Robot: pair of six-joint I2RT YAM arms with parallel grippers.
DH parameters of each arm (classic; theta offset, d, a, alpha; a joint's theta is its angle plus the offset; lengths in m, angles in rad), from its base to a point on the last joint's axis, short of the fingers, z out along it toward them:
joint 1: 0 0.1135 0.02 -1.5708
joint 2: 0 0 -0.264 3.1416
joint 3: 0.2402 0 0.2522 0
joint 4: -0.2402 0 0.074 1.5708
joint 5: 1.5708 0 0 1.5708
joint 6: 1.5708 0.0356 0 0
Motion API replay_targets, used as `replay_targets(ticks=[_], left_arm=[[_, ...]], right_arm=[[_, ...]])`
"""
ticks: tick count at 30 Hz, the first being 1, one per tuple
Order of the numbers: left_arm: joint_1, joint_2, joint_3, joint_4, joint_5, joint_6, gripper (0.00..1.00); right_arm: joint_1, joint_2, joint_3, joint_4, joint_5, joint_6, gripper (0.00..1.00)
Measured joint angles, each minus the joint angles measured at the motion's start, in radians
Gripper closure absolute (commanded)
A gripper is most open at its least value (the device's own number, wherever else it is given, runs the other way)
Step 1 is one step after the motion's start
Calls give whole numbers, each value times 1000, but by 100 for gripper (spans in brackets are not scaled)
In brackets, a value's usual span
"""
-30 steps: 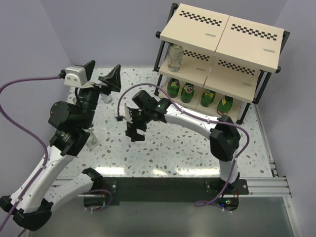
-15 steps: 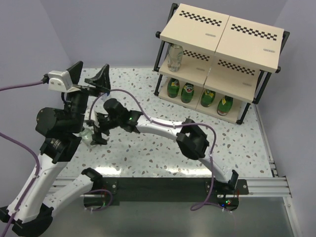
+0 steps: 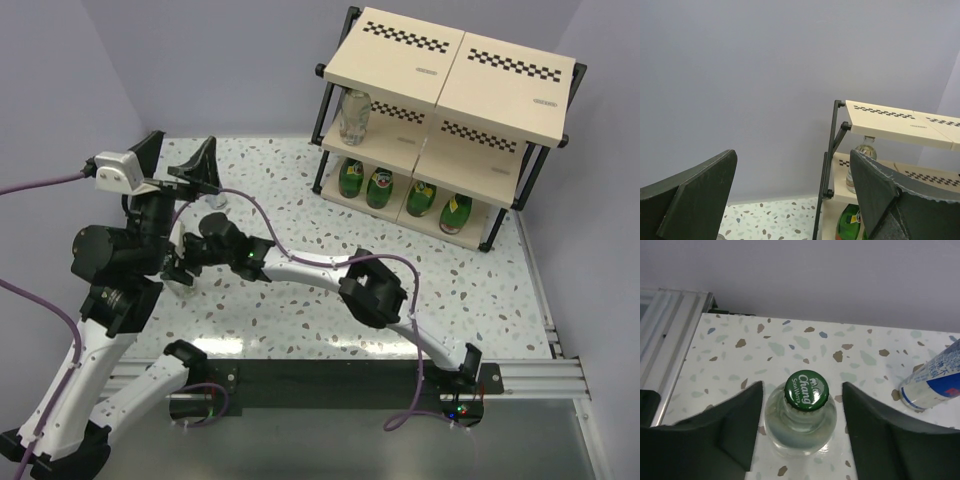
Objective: Place and organize the beverage onto the shelf
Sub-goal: Pick up the drink from the center of the board.
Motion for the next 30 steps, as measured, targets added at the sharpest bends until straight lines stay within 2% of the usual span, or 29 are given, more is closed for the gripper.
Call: replay_targets(ticks=[2,3,7,11,17,24,30], left_arm=[[0,-2,-2,0,1,-2,0],[0,-3,-2,1,2,-3,0],[0,-4,-2,1,6,-6,0],[0,-4,-2,1,18,-5,0],[1,-16,-9,1,60,11,0],[1,-38,-39,18,133,40,0],[2,-91,-117,83,201,82,0]], right_arm=[[1,14,12,17,12,13,54],[2,18,16,22,16,19,68],[3,30,32,39,18,37,100],[3,31,34,36,8,34,100],[-27,18,34,-15,-95,19,100],[-81,-85,4,-299,-223,-50,100],[-117,-199,-62,-557,-267,-129,100]])
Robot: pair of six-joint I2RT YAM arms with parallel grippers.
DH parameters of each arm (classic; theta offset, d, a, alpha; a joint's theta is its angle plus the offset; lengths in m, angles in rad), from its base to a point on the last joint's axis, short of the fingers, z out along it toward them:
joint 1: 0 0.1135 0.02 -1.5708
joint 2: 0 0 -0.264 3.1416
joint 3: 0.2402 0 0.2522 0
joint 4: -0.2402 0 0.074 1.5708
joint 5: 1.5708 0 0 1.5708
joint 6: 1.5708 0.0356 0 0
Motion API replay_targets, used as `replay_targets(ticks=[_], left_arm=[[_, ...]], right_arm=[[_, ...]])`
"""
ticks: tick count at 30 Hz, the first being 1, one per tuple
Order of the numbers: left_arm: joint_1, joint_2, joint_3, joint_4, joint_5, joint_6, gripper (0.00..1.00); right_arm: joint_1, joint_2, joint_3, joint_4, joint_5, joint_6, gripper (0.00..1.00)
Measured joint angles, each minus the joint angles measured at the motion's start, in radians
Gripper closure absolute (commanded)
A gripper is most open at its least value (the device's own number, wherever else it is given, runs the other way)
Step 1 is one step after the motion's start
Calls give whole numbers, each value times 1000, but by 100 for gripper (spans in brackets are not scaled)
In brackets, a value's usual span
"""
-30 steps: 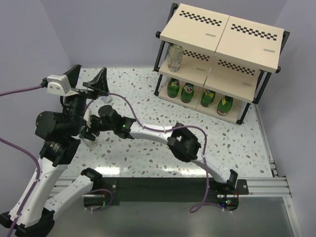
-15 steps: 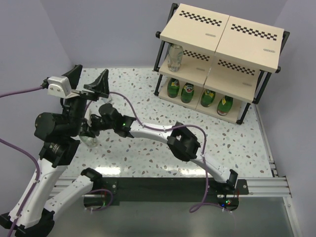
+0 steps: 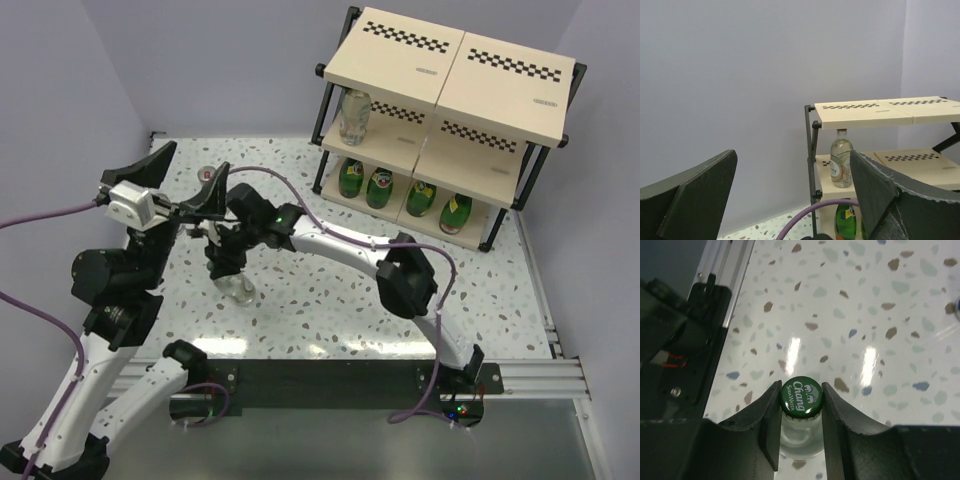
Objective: Place and organize the beverage onto the shelf
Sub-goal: Pick up the drink from the center of the board.
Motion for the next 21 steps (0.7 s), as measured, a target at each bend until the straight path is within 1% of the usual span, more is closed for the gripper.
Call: replay_targets(ticks=[6,10,15,21], left_arm=[[3,-62,-90,114,113,35,0],[3,-87,-140,158,172,31,0],[3,-97,-185,190,249,-2,0],[3,-92,-264,241,401,-84,0]], right_arm=[[-42,-169,-109,-249,-8,-96,100],[-98,-298,-183,-375,-13,-155,100],[-179,-456,-306,-464,-11,-223,100],[-274,-604,-454,-541,-11,-275,100]])
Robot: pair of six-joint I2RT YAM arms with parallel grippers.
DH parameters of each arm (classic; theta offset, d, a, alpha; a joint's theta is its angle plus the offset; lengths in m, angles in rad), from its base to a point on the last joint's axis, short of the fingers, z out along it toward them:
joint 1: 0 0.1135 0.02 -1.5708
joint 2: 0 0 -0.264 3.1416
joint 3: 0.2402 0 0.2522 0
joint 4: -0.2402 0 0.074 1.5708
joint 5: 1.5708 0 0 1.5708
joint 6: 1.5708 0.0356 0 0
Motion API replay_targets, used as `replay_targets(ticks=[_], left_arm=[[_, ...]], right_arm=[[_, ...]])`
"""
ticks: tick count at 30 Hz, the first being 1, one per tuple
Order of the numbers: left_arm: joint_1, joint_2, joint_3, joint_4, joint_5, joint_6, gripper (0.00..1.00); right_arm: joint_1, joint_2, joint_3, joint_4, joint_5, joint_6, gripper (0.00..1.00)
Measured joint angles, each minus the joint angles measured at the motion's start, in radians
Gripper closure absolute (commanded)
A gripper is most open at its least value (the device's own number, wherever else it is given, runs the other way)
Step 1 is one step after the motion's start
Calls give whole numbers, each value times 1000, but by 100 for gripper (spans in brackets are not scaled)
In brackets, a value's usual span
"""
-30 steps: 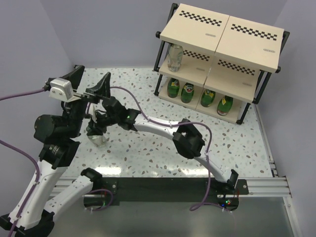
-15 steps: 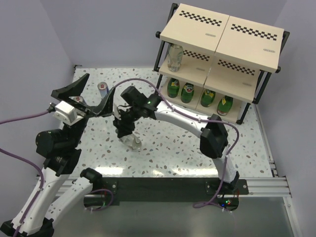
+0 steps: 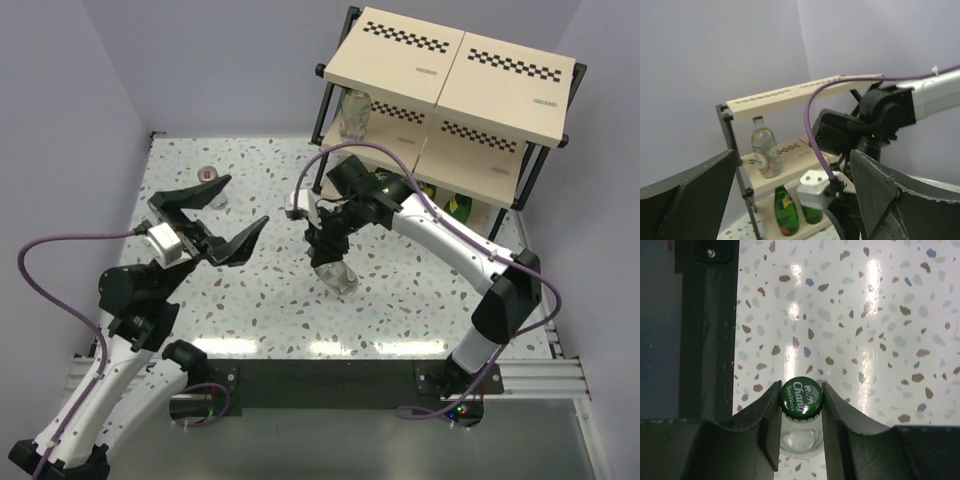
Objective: Place and organize the beverage onto the shelf
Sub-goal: Pick up the drink from the center of the board.
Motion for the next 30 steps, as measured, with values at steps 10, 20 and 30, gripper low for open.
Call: replay_targets(ticks=[10,20,30], left_arm=[[-6,307,-158,211,319,-200,0],[-313,703,-129,225,320,-122,0],[-441,928,-36,335,119,-109,0]], right_arm=[[-148,-299,-196,-19,43,5,100],[-282,-469,-332,45,113,136,100],[-307,-482,-357,111,107,222,100]])
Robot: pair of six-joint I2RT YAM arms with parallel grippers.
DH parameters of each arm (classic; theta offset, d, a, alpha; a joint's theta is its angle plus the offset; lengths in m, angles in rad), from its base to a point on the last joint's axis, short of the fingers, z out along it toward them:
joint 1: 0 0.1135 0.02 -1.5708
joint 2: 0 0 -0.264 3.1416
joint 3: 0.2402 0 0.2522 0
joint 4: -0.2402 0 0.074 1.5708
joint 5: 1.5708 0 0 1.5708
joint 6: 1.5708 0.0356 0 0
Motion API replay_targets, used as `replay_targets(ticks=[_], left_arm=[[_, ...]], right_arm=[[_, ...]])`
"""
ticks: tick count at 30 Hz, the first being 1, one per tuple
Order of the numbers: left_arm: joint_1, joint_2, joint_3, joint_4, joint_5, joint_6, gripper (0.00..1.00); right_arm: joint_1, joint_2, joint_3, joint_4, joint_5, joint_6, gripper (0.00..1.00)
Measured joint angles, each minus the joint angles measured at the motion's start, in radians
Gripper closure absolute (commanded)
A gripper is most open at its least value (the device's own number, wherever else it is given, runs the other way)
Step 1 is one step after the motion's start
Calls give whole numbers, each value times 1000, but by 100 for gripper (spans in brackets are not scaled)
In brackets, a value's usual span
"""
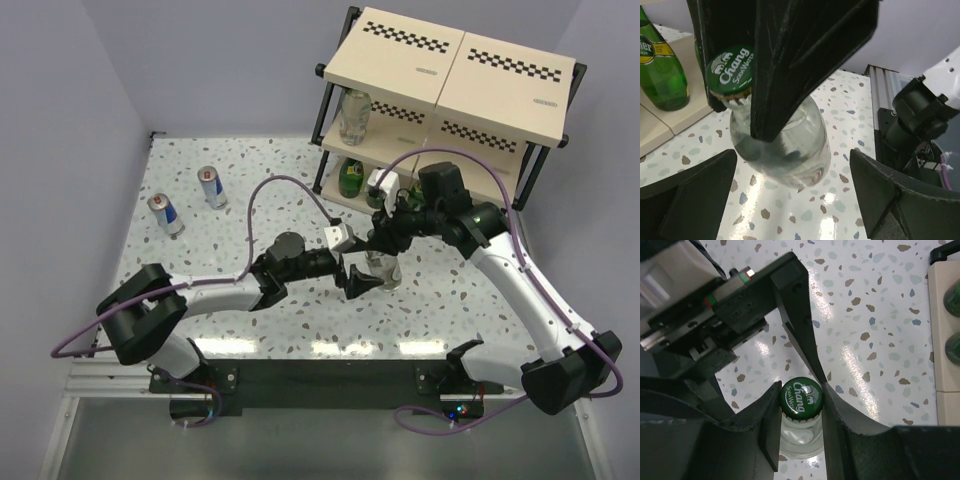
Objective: Place and organize the beverage onto the shelf
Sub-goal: Pick up the drink from the center of the board.
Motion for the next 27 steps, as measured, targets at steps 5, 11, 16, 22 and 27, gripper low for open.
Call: replay_targets(ticks=[5,11,16,22,27], left_arm=[[-39,86,47,74,-90,-34,0],[-71,135,86,124,-205,-69,2],[-83,150,100,159,-284,-94,13],[-90,187,100,209,-316,-139,16],[-94,211,102,230,-325,-178,16]], right_arm=[[-1,0,0,26,-6,24,100],[-13,-4,0,40,-16,49,100],[-27,-23,1,45,-15,61,100],[-54,-27,3,59,-13,77,100],[-72,-30,8,67,-13,94,100]])
